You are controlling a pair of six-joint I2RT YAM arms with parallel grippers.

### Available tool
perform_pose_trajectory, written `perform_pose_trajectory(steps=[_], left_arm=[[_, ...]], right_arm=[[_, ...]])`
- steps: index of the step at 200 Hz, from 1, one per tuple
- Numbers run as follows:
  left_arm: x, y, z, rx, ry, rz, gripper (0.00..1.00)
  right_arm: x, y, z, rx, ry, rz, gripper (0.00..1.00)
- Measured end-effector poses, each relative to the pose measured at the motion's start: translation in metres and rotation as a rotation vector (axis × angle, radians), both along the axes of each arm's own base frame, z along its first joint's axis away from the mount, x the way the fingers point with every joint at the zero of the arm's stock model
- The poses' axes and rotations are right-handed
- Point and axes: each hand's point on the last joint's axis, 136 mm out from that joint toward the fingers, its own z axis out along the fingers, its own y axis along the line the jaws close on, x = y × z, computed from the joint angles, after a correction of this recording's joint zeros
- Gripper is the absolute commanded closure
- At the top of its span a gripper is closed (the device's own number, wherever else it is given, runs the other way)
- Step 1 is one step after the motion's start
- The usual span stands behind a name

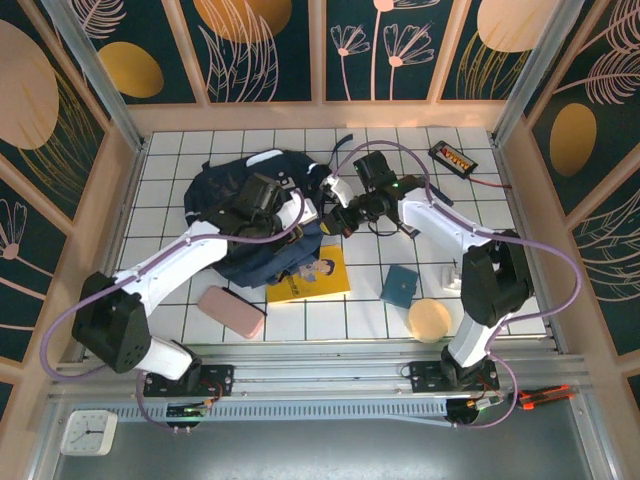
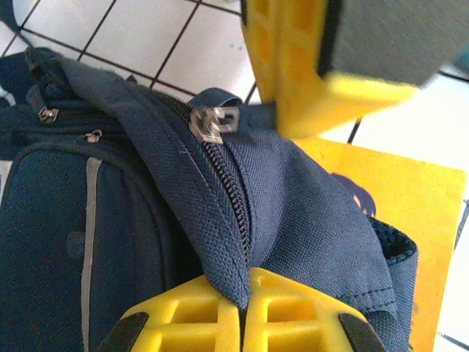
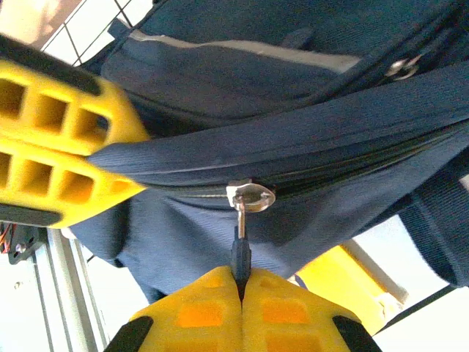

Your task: Pack books, pencil case, and school supplies into a backpack

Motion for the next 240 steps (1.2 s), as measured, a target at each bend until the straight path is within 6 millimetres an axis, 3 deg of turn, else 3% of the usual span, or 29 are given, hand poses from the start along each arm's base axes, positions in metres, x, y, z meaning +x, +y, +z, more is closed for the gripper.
perform_pose_trajectory(steps=[47,59,78,98,112,130,156,180,191,207,223,240], left_arm=[[0.012,-0.026,0.002,-0.052,0.031,0.000,1.00],[0.012,-0.030,0.001,-0.066,0.049,0.003,0.85],[0.012,-0.034,-0.001,-0.084,0.076,0.018,0.76],[0.011,-0.036,0.002,-0.106,0.086,0.037,0.57],[0.014,-0.036,0.011,-0.137,0.056,0.066,0.37],[0.017,-0.028,0.030,-0.198,0.013,0.137,0.27],[0.038,-0.023,0.065,-0.329,0.018,0.268,0.29],[0.082,-0.041,0.085,-0.393,0.120,0.345,0.54],[0.107,-0.057,0.087,-0.403,0.166,0.352,0.57],[0.120,-0.070,0.064,-0.388,0.255,0.375,0.57],[0.108,-0.067,0.027,-0.317,0.386,0.411,0.59],[0.096,-0.063,0.003,-0.263,0.477,0.439,0.62]], right_arm=[[-0.014,-0.004,0.005,0.001,-0.007,0.007,1.00],[-0.015,-0.006,0.004,0.001,-0.001,-0.008,1.00],[-0.016,-0.010,0.000,0.013,-0.005,-0.032,1.00],[-0.019,-0.018,-0.006,0.021,-0.017,-0.057,1.00],[-0.018,-0.027,-0.009,0.022,-0.019,-0.085,1.00],[-0.018,-0.040,-0.013,0.015,-0.029,-0.125,1.00],[-0.022,-0.050,-0.011,0.026,-0.084,-0.154,1.00],[-0.023,-0.053,-0.005,0.040,-0.133,-0.164,1.00],[-0.022,-0.053,-0.002,0.043,-0.149,-0.168,1.00],[-0.020,-0.052,0.000,0.044,-0.164,-0.172,1.00],[-0.020,-0.051,0.001,0.044,-0.171,-0.170,1.00],[-0.020,-0.049,0.002,0.048,-0.182,-0.167,1.00]])
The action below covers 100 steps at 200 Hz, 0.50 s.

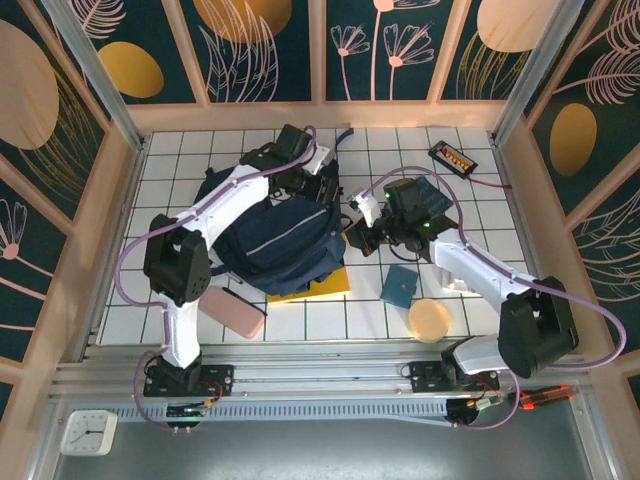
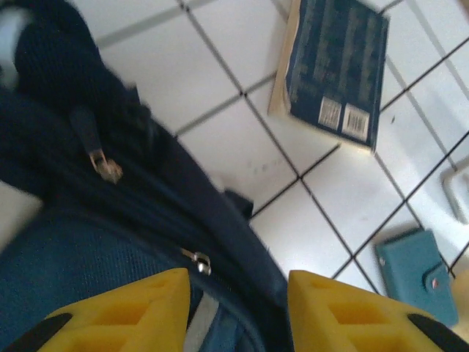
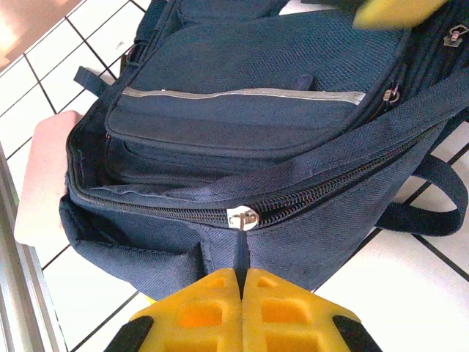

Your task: Pack books, pencil case, and school supplies into a backpack

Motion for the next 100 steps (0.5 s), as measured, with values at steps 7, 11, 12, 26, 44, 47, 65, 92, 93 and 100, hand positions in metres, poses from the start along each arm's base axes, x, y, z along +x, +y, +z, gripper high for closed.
perform_pose_trajectory(steps=[7,11,12,26,44,47,65,92,93,100], left_arm=[[-0.005,0.001,-0.006,0.007,0.032,0.000,0.63],[-0.007,0.002,-0.008,0.010,0.047,0.001,0.63],[-0.007,0.002,-0.008,0.010,0.050,0.001,0.63],[-0.015,0.002,-0.011,0.012,0.087,-0.003,0.62],[-0.021,0.000,-0.014,0.016,0.114,-0.009,0.61],[-0.023,-0.001,-0.015,0.018,0.118,-0.011,0.61],[-0.029,-0.007,-0.023,0.031,0.141,-0.025,0.61],[-0.034,-0.023,-0.040,0.051,0.179,-0.051,0.60],[-0.034,-0.023,-0.041,0.052,0.180,-0.052,0.60],[-0.034,-0.026,-0.045,0.058,0.186,-0.056,0.60]], right_arm=[[-0.001,0.001,0.000,-0.003,-0.004,0.001,1.00],[-0.001,0.001,-0.001,-0.006,-0.005,0.000,1.00],[-0.001,0.001,-0.001,-0.006,-0.006,0.000,1.00],[-0.003,0.003,-0.002,-0.010,-0.010,0.004,1.00],[-0.003,0.004,-0.002,-0.011,-0.012,0.006,1.00],[-0.003,0.004,-0.002,-0.012,-0.013,0.005,1.00],[-0.004,0.005,-0.002,-0.017,-0.012,0.001,1.00],[-0.009,0.010,-0.003,-0.020,-0.013,0.017,1.00],[-0.009,0.010,-0.003,-0.021,-0.013,0.017,1.00],[-0.009,0.011,-0.003,-0.021,-0.012,0.019,1.00]])
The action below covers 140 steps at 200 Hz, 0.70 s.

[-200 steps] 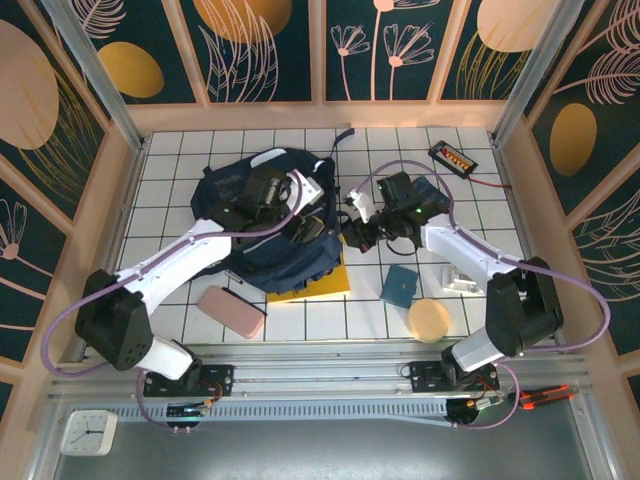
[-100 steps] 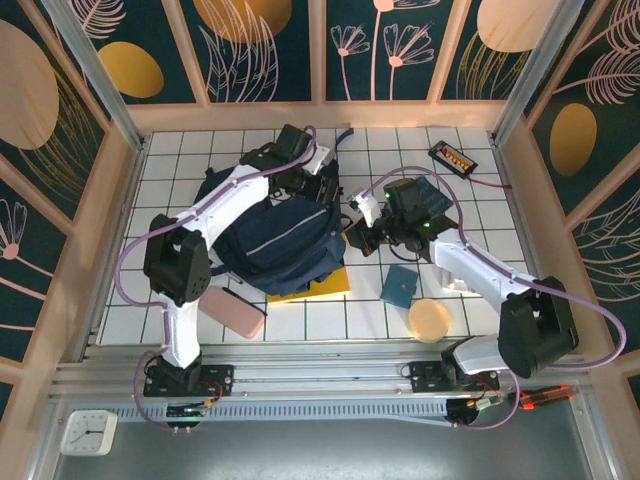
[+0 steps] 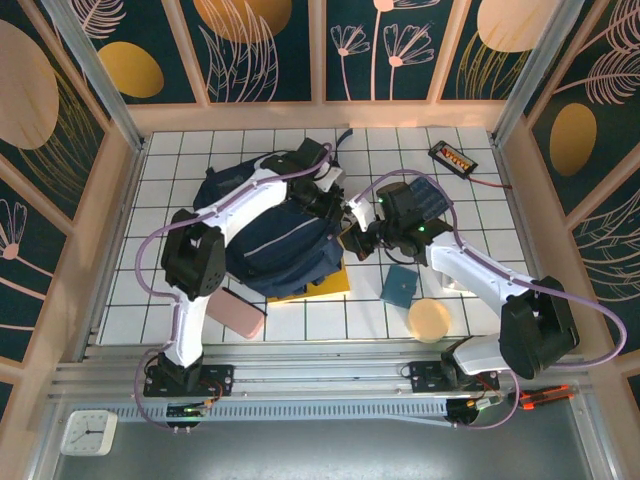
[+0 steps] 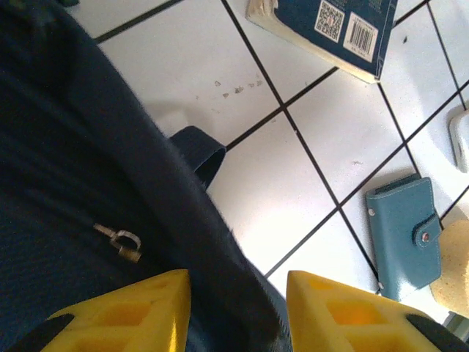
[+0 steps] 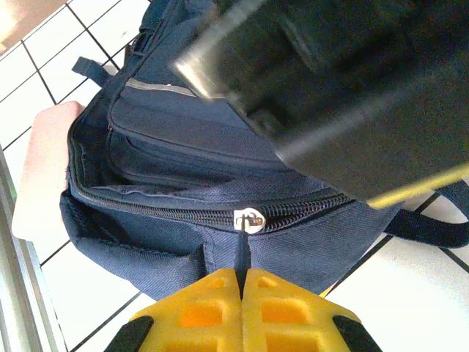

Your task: Pack books, pencil case, and school supplies into a backpack

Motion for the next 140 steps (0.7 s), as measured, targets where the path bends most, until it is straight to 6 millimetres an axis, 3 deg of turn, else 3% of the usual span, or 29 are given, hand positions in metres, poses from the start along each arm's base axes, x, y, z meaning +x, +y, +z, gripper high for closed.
perform_pose_trajectory(steps=[30,79,115,140], left_arm=[[0.002,-0.006,-0.008,0.020,0.009,-0.002,0.68],[0.011,-0.003,-0.007,0.065,0.009,0.035,1.00],[0.017,-0.001,-0.008,0.112,0.012,0.062,1.00],[0.024,0.001,0.004,0.135,-0.010,0.090,1.00]], right_arm=[[0.000,-0.001,-0.001,-0.007,-0.001,-0.005,1.00],[-0.001,-0.004,0.000,-0.013,-0.009,-0.015,1.00],[0.000,-0.005,-0.001,-0.017,-0.012,-0.020,1.00],[0.000,-0.004,0.000,-0.013,-0.018,-0.019,1.00]])
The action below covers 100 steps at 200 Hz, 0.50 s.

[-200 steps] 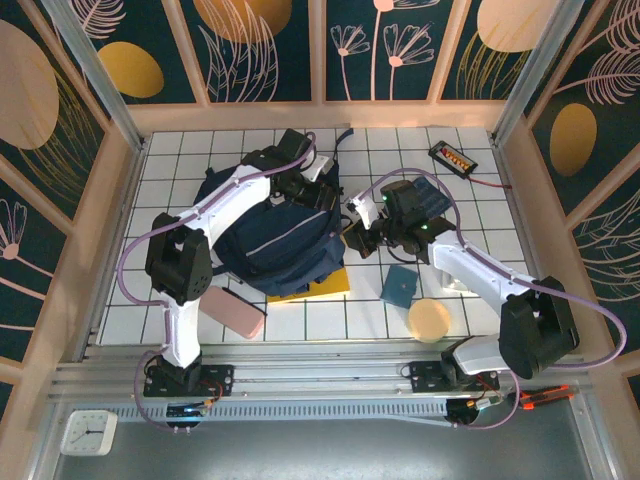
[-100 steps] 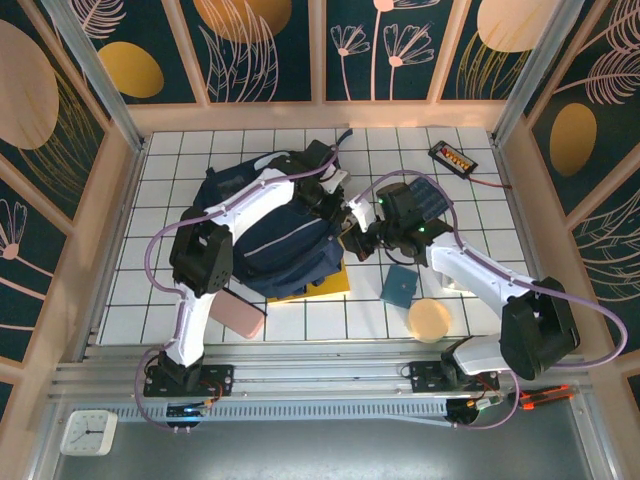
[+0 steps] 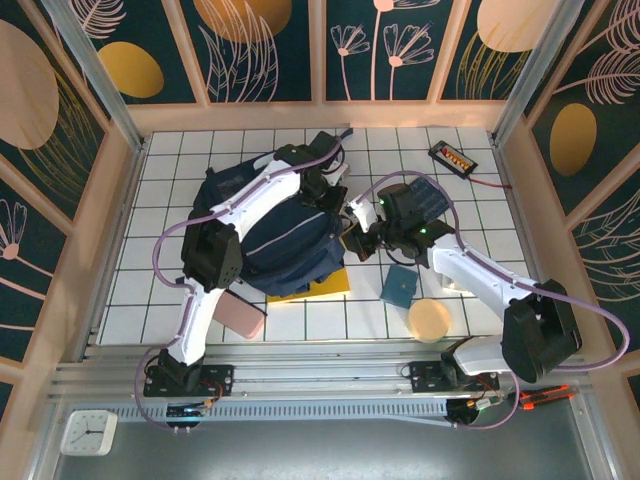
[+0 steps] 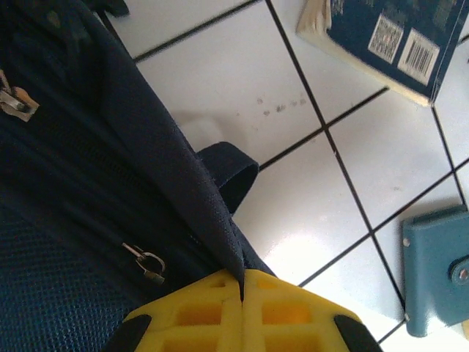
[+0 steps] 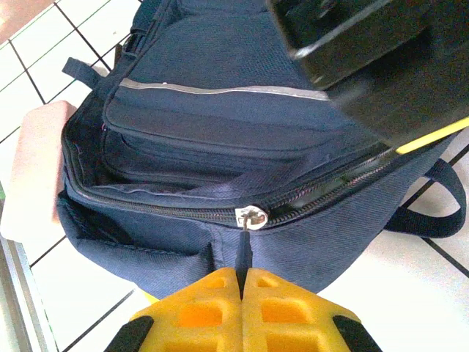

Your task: Pack books, pencil case, and school supplies into a backpack

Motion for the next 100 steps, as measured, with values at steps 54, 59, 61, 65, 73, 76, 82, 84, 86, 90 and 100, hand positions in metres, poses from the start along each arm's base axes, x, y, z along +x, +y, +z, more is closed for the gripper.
perform_pose_trajectory(steps=[54,59,61,65,73,76,82,84,86,90,100], left_arm=[[0.062,-0.019,0.056,-0.065,-0.171,0.102,1.00],[0.067,-0.020,0.060,-0.080,-0.186,0.113,1.00],[0.070,-0.021,0.062,-0.089,-0.194,0.118,1.00],[0.073,-0.022,0.063,-0.099,-0.201,0.127,1.00],[0.078,-0.021,0.063,-0.109,-0.208,0.141,1.00],[0.079,-0.020,0.063,-0.111,-0.208,0.145,1.00],[0.081,-0.019,0.062,-0.112,-0.205,0.152,1.00],[0.081,-0.019,0.061,-0.111,-0.204,0.154,1.00],[0.081,-0.018,0.061,-0.111,-0.203,0.157,1.00],[0.082,-0.017,0.061,-0.111,-0.201,0.160,1.00],[0.083,-0.016,0.059,-0.111,-0.197,0.168,1.00]], right_arm=[[-0.001,0.002,0.006,0.000,-0.035,0.022,1.00],[-0.003,0.004,0.007,0.001,-0.037,0.027,1.00],[-0.003,0.004,0.007,0.001,-0.039,0.029,1.00],[-0.005,0.005,0.008,0.003,-0.041,0.035,1.00],[-0.009,0.009,0.009,0.002,-0.044,0.050,1.00],[-0.010,0.010,0.009,0.002,-0.046,0.055,1.00],[-0.014,0.013,0.009,0.001,-0.048,0.070,1.00],[-0.015,0.015,0.009,0.000,-0.050,0.076,1.00],[-0.016,0.016,0.009,0.000,-0.051,0.080,1.00],[-0.019,0.018,0.009,-0.002,-0.052,0.088,1.00],[-0.024,0.023,0.009,-0.006,-0.057,0.107,1.00]])
